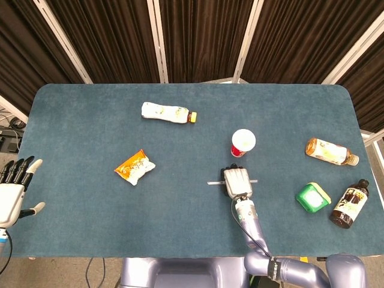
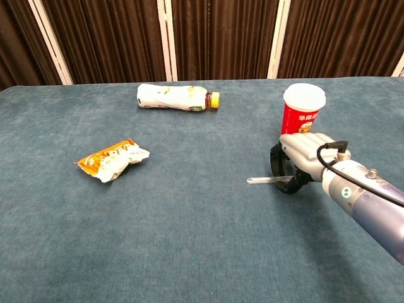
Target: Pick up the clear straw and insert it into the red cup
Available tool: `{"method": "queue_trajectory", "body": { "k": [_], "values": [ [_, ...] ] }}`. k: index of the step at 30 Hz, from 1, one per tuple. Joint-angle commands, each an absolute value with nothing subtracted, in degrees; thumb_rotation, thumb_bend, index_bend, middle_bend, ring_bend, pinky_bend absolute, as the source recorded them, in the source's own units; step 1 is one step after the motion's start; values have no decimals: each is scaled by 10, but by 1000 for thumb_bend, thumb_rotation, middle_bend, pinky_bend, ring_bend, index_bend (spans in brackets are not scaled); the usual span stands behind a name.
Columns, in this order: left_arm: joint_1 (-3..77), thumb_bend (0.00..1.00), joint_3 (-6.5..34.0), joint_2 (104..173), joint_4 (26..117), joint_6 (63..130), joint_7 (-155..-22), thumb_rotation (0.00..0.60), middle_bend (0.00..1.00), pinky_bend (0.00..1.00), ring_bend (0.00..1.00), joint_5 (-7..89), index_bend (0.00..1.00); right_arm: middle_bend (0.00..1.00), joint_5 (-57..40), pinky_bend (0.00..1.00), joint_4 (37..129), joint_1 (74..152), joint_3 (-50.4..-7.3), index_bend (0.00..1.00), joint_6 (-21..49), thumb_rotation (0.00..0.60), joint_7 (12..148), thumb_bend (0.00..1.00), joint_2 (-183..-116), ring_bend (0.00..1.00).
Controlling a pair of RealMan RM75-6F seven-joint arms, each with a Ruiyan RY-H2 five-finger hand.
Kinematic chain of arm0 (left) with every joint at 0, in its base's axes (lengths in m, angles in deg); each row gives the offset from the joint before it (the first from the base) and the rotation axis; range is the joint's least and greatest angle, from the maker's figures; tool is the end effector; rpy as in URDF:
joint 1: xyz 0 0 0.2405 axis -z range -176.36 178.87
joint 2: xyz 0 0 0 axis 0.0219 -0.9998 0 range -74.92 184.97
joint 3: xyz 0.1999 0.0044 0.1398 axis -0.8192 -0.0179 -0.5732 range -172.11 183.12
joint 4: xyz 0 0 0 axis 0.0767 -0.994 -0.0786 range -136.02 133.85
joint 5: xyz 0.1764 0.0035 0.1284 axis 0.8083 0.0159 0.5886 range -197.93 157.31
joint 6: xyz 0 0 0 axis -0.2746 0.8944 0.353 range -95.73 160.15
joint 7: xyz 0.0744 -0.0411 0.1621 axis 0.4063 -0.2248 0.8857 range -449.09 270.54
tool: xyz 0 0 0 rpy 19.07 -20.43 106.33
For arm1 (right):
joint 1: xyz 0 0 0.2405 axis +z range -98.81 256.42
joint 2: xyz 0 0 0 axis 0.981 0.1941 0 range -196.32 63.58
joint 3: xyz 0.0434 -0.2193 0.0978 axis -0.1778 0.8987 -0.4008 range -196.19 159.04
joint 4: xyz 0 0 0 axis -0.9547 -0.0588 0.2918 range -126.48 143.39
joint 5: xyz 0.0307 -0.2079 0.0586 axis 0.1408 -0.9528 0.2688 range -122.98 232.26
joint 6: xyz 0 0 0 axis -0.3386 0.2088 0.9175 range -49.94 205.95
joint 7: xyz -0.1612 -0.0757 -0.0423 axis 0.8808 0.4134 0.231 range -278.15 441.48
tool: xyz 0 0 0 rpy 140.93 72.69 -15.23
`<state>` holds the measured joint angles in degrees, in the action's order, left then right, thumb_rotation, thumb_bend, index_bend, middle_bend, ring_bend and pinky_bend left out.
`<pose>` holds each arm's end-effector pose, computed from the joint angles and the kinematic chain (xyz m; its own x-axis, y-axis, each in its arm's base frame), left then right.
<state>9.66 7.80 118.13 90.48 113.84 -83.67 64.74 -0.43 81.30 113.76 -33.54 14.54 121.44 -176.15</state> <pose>-0.3017 0.2368 0.1430 0.5114 0.0386 0.8585 0.8590 -0.0516 -0.5094 -0.1532 -0.3469 -0.1051 0.4771 -0.2534 0.8415 -0.8788 -0.1255 0.4604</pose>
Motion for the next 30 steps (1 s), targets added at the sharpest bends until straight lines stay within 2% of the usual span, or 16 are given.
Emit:
{"method": "queue_trajectory", "body": {
  "k": [1,15,23,30],
  "values": [
    [97,77,78,1181,905,1138,-837,600,0,0,0,647,0,443,3,432,815,1139,-335,517,146,600,1221,373,-1762,278],
    [97,77,78,1181,905,1138,-837,600,0,0,0,648,0,441,16,432,820,1143,-331,518,146,600,1227,448,-1761,278],
    [97,77,78,1181,905,1138,-837,600,0,0,0,648,0,441,11,432,830,1141,-324,528,141,600,1221,443,-1759,278],
    [98,77,78,1181,905,1137,-836,600,0,0,0,648,0,441,-19,432,886,1127,-309,528,115,600,1202,434,-1736,278]
  ]
}}
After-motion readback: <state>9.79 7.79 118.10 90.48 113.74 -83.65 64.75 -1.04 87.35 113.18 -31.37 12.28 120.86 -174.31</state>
